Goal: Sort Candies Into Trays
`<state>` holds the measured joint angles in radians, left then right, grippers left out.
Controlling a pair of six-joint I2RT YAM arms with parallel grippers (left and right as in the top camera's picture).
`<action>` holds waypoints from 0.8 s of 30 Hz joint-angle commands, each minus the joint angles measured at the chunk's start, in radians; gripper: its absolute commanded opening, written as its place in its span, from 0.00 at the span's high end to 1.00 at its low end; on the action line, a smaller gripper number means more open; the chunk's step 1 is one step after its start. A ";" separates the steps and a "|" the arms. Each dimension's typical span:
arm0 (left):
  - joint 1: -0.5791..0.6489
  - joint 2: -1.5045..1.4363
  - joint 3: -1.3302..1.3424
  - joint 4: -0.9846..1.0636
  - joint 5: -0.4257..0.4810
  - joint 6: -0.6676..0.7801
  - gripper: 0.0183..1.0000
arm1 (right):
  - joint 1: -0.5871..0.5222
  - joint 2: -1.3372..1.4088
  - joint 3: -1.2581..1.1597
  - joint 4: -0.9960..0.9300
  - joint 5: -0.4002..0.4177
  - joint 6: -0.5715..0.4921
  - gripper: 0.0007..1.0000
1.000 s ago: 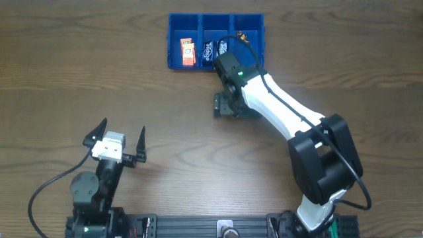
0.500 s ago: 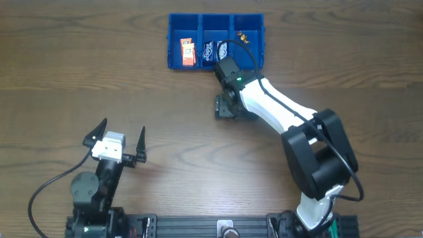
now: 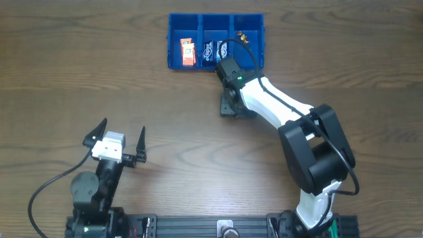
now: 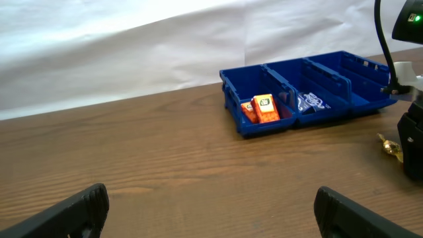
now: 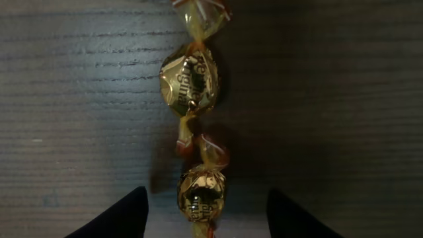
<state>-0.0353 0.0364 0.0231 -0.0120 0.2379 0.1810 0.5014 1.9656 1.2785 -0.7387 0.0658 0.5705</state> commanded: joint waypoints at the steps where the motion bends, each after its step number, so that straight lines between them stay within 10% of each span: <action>1: 0.003 -0.006 -0.018 -0.041 0.021 0.006 0.00 | -0.005 0.008 -0.005 0.006 0.047 0.005 0.43; 24: 0.003 -0.006 -0.018 -0.041 0.021 0.006 0.00 | -0.003 0.032 -0.005 0.036 0.064 0.002 0.74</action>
<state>-0.0353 0.0364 0.0231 -0.0120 0.2379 0.1810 0.5014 1.9854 1.2785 -0.7052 0.1097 0.5716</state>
